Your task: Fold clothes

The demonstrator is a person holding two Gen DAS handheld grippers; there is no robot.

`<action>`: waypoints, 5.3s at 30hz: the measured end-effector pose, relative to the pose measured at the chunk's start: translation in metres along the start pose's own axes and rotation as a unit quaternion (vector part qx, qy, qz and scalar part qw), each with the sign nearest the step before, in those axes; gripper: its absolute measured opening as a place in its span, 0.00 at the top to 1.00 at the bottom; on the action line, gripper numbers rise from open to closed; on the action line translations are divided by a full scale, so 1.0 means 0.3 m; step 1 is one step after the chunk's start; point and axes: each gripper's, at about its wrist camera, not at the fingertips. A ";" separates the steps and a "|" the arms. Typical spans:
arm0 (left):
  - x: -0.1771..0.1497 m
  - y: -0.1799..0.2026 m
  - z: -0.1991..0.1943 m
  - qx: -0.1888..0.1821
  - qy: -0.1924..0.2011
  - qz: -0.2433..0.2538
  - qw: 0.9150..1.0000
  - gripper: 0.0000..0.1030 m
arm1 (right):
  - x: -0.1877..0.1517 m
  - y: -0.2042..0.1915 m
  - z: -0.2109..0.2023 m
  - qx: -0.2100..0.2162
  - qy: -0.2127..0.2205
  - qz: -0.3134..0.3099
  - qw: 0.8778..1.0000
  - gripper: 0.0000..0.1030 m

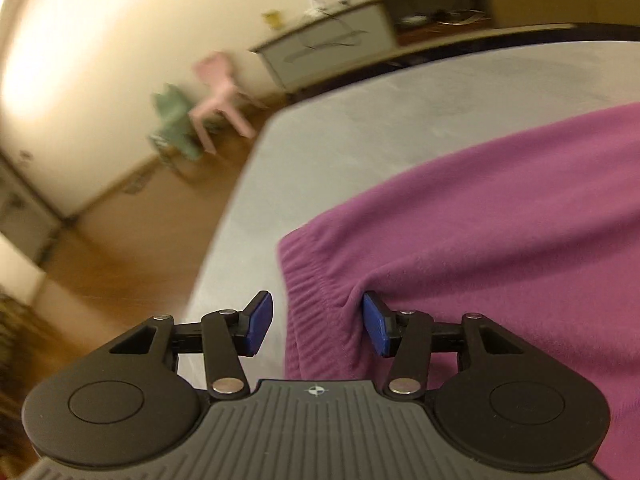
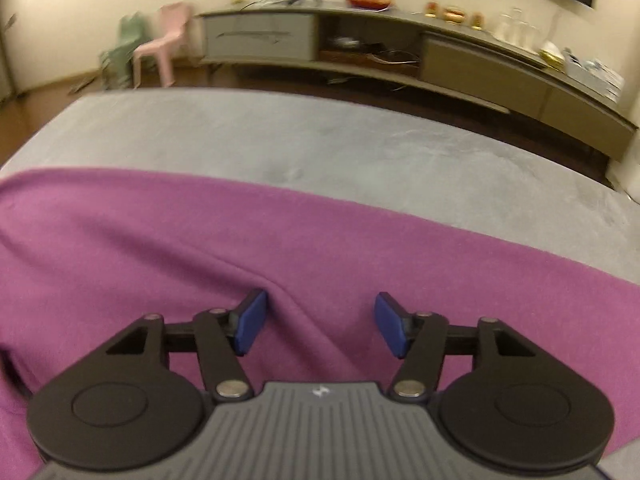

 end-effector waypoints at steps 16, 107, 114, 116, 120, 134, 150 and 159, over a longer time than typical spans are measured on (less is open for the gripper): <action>-0.072 -0.230 -0.104 -0.030 -0.041 -0.084 0.995 0.44 | -0.015 0.441 -0.041 -0.102 0.013 0.179 0.979 0.47; -0.113 0.168 -0.331 -0.032 -0.012 0.056 0.998 0.57 | -0.404 0.765 -0.569 -0.115 0.008 0.020 0.993 0.60; -0.020 0.362 -0.241 -0.012 0.040 0.087 0.995 0.86 | -0.382 0.836 -0.580 -0.217 -0.043 0.014 0.975 0.55; 0.017 0.418 -0.218 -0.010 0.052 0.092 0.994 0.82 | -0.382 0.855 -0.585 -0.237 -0.052 0.016 0.970 0.55; 0.063 0.315 -0.282 -0.048 0.059 0.020 0.997 0.17 | -0.345 0.850 -0.583 -0.276 -0.038 0.040 0.960 0.60; -0.185 -0.087 -0.339 -0.045 -0.048 -0.027 0.997 0.12 | -0.058 0.530 -0.159 -0.100 0.018 0.083 0.991 0.51; 0.007 0.019 -0.399 -0.074 0.003 -0.038 0.997 0.16 | -0.023 0.617 -0.332 -0.097 0.028 0.122 0.987 0.47; 0.015 0.172 -0.307 -0.032 -0.030 0.005 0.999 0.14 | -0.213 0.397 -0.390 -0.005 -0.035 -0.003 0.999 0.30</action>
Point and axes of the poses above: each gripper's, at about its wrist camera, not at the fingertips, and z roughly the way its jaws point, y to its right, x to its top, and after that the axes turned 15 degrees about y, right-handed
